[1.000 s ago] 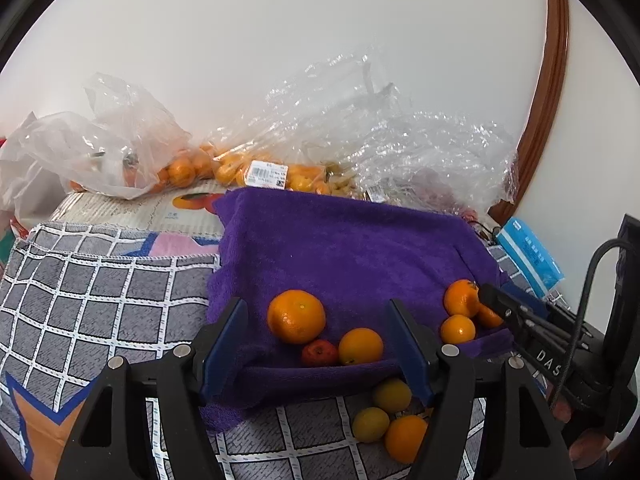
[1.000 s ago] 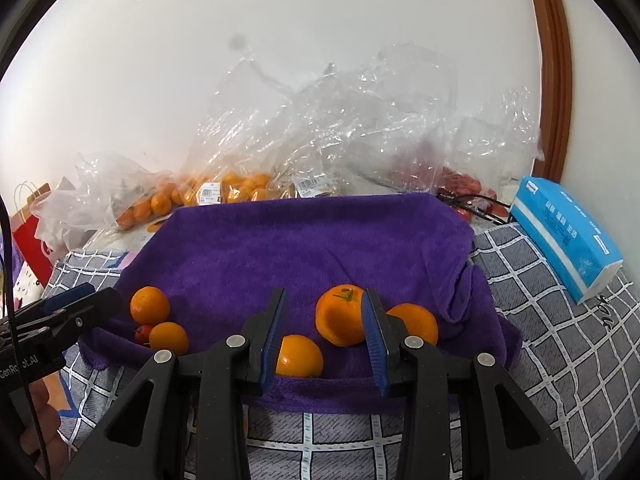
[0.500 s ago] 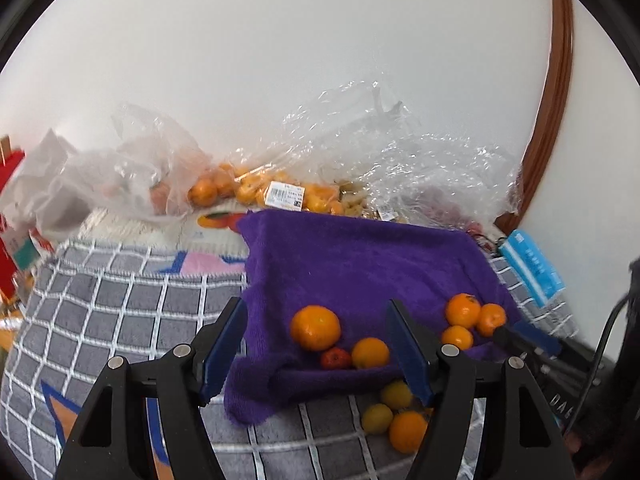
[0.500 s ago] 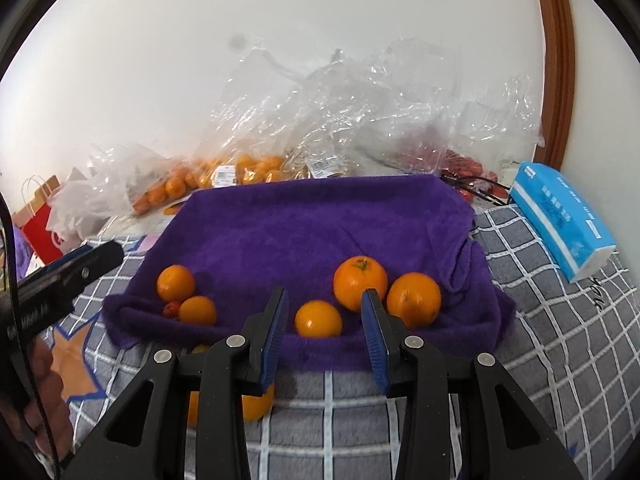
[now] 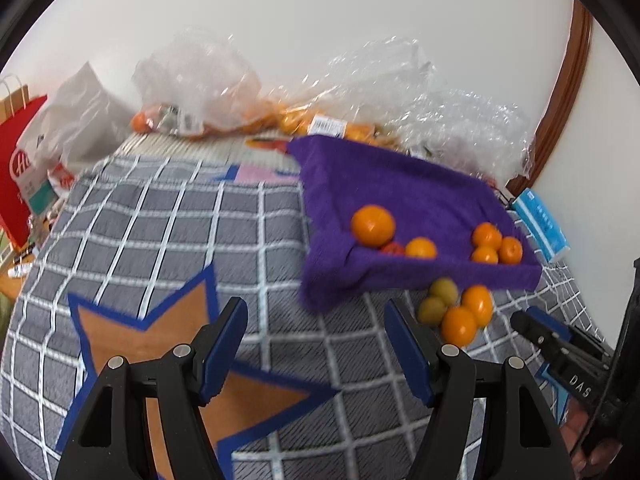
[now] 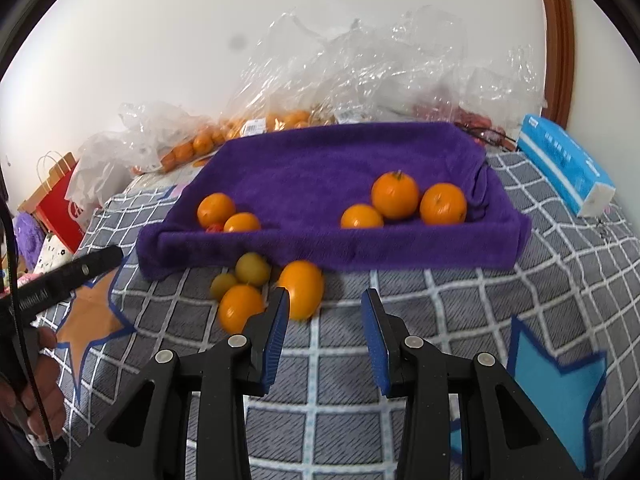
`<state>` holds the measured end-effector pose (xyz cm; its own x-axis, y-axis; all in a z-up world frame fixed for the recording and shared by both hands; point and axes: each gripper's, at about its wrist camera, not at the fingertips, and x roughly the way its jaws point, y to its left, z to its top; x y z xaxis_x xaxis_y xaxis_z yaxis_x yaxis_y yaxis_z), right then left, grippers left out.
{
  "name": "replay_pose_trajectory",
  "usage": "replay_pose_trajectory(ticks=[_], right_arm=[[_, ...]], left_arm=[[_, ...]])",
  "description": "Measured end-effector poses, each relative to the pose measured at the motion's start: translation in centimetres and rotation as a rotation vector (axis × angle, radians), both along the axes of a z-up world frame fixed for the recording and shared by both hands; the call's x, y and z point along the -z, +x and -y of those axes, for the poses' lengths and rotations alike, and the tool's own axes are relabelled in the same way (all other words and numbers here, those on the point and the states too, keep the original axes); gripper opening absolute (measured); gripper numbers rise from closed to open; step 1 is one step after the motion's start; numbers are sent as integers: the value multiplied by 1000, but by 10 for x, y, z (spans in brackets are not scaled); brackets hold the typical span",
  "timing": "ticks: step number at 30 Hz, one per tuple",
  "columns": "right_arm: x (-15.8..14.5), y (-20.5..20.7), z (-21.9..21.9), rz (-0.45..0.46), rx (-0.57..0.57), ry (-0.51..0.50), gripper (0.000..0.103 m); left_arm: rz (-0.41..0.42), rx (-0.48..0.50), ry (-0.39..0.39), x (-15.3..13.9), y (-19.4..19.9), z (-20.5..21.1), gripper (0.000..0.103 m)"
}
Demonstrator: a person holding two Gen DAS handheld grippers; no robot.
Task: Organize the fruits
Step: 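Withdraw both open grippers from the towel toward the fruit pile, then grasp an elongated orange with the right gripper while the left approaches a yellow fruit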
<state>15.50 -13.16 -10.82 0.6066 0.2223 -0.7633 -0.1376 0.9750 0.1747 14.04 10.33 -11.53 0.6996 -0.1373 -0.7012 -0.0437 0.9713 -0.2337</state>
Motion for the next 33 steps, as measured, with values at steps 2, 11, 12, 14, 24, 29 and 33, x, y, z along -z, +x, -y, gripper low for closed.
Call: replay_pose_trajectory(ticks=[2,11,12,14,24,29,33], right_arm=[[1,-1,-5,4,-1,-12,38],[11,21,-22,-30,-11,-25,36],[12,24,-23,-32,-12,-30,36],[17,30,-26,-41,-14,-42,36],[39,45,-26,-86,14,-57,33],[40,44,-24,-82,12,-43,33],[41,46,-18,-88,16,10,33]], left_arm=[[-3,6,-15,4,-4,-4,68],[-38,28,-23,25,-3,-5,67],[-43,23,-32,26,-3,-7,67],[-49,9,-61,29,-3,-11,67],[-45,-2,5,32,-5,-2,62],[-48,-9,0,33,-5,-4,53],[-46,-10,-7,33,-4,-3,53]])
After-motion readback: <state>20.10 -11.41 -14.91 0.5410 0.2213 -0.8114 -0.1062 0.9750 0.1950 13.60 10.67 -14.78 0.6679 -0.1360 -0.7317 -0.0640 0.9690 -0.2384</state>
